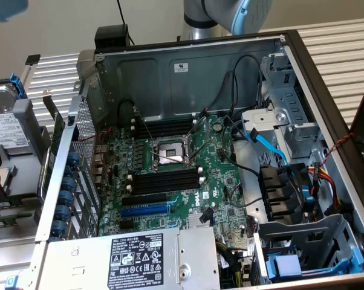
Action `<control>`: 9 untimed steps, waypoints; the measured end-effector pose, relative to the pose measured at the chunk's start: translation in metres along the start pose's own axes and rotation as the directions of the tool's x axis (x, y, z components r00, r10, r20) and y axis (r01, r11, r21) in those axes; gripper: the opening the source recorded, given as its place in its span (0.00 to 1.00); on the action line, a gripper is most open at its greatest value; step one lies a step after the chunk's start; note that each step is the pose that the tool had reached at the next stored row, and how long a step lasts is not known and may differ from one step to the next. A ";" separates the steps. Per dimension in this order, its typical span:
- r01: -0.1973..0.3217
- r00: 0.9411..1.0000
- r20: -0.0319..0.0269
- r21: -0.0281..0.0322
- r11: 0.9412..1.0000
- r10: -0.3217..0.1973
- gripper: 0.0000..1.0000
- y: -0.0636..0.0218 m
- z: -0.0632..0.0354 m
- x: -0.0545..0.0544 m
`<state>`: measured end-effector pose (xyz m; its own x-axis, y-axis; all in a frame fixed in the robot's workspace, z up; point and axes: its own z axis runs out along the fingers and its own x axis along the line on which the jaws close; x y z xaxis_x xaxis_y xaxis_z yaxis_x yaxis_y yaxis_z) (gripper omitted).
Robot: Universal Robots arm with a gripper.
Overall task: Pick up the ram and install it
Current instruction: 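Pick up the ram and move it above insertion slot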
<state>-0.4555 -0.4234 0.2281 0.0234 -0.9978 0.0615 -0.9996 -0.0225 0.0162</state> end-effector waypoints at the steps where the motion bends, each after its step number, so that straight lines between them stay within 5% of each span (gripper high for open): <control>1: 0.000 1.000 0.000 0.000 1.000 0.000 0.42 0.0000 0.0000 0.000; 9: 0.000 1.000 -0.008 0.000 1.000 0.000 0.42 0.0000 0.0000 0.000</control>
<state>-0.4555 -0.4231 0.2282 0.0233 -0.9973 0.0694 -0.9996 -0.0222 0.0164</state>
